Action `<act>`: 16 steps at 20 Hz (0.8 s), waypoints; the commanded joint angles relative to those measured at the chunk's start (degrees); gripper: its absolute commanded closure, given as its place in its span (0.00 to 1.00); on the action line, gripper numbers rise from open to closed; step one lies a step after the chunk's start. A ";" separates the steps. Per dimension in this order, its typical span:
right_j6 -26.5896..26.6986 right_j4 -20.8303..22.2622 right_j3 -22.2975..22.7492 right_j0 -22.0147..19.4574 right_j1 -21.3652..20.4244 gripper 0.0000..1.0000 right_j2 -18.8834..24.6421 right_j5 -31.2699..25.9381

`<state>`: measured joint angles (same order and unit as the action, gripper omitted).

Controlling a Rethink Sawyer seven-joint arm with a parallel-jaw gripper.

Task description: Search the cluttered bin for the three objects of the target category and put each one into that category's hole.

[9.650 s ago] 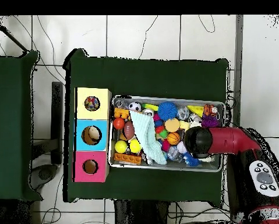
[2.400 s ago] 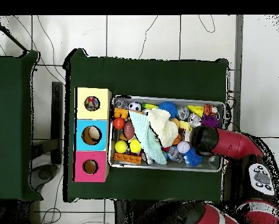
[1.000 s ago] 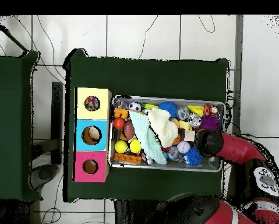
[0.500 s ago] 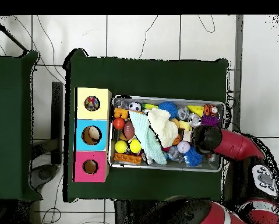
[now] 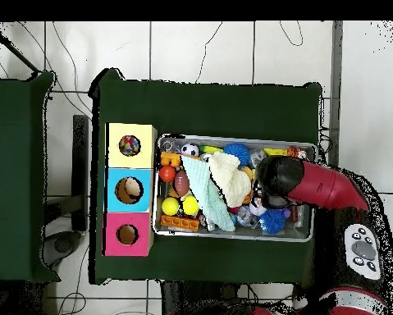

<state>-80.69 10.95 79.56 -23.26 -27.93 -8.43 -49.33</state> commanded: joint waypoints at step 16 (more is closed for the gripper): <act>-25.11 -13.48 -8.13 15.27 -2.06 1.00 -0.12 -15.62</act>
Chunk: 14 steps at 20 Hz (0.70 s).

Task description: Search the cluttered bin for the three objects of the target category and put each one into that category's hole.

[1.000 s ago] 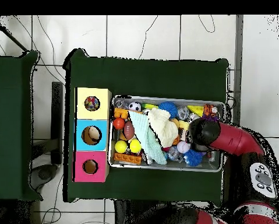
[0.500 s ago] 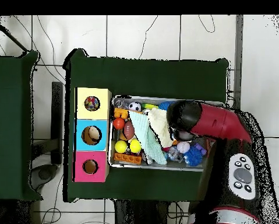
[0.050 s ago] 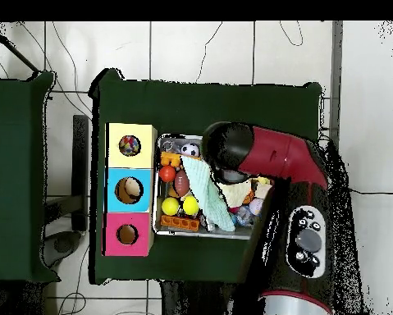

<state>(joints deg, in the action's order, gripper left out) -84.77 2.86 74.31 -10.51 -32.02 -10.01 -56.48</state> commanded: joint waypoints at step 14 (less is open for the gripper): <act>-27.94 -13.30 -8.36 9.42 5.97 1.00 4.35 -7.13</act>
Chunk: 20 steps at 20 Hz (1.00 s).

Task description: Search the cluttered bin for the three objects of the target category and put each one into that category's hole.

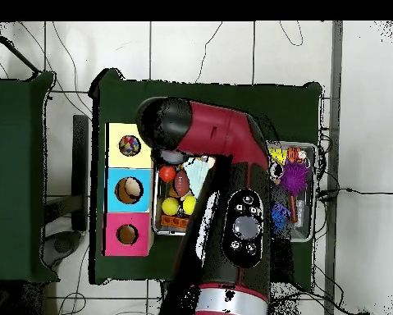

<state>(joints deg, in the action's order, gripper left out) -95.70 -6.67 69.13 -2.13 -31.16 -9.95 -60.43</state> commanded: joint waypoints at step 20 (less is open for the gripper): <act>-29.66 -7.10 -8.16 8.22 12.48 1.00 0.97 -5.14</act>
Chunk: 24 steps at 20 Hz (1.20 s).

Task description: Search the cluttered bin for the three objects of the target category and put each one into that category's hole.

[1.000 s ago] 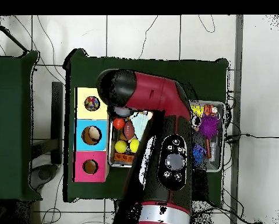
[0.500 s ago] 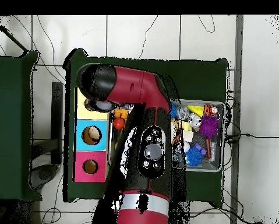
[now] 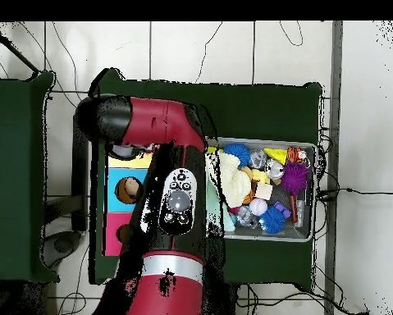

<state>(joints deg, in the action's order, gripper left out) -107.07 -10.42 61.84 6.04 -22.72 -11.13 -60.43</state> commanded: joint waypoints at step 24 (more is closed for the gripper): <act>-20.49 -11.17 -6.51 0.71 7.29 1.00 6.19 -15.34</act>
<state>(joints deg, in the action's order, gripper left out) -112.39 -17.93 53.15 7.28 -15.67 -10.91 -71.49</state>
